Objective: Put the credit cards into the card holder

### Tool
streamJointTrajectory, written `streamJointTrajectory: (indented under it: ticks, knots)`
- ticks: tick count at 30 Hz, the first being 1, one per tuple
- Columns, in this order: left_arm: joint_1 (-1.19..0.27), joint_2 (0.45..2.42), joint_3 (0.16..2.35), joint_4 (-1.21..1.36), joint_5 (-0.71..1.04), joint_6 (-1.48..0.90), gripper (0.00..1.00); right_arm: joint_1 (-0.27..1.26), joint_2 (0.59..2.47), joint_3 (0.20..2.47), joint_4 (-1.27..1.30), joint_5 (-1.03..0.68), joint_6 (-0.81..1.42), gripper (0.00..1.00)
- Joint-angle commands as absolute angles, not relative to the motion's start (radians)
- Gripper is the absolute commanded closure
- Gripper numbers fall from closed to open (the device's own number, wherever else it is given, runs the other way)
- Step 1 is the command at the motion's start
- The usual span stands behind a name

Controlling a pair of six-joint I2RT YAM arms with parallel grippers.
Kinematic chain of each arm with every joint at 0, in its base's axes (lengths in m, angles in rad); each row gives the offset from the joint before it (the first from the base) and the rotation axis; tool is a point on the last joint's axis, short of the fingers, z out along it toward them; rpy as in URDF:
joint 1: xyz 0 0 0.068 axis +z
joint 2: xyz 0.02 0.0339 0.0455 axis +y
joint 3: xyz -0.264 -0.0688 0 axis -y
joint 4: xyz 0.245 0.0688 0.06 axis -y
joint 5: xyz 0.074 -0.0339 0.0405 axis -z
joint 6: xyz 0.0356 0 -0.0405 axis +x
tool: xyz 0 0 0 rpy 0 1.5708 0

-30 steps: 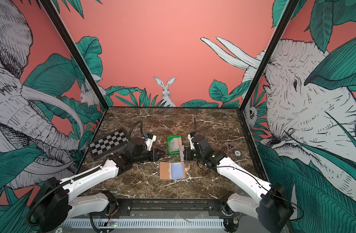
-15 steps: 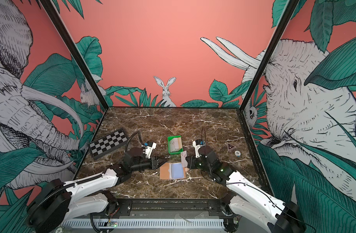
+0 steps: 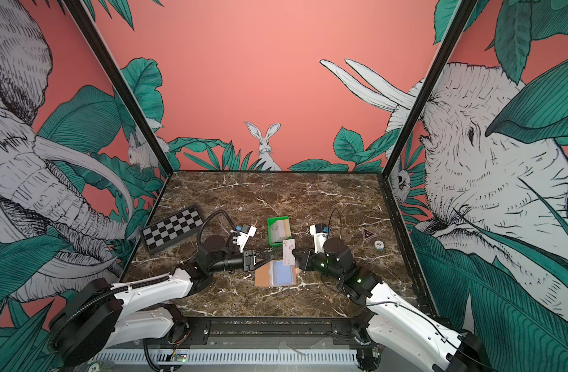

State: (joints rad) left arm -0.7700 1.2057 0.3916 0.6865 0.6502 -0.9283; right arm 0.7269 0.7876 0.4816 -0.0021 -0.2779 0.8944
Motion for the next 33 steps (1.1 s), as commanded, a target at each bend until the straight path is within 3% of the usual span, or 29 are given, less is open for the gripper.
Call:
streamJointTrajectory:
  ticks: [1, 25, 33]
  knots:
    - [-0.773, 1.223, 0.393, 0.763, 0.69, -0.956, 0.63, 0.734, 0.77, 0.469, 0.118, -0.318, 0.943, 1.0]
    - [-0.773, 1.324, 0.416, 1.006, 0.74, -1.112, 0.69, 0.734, 0.807, 0.414, 0.28, -0.413, 1.054, 1.0]
    - [-0.773, 1.317, 0.413, 1.003, 0.741, -1.11, 0.78, 0.733, 0.824, 0.421, 0.231, -0.396, 1.026, 1.0]
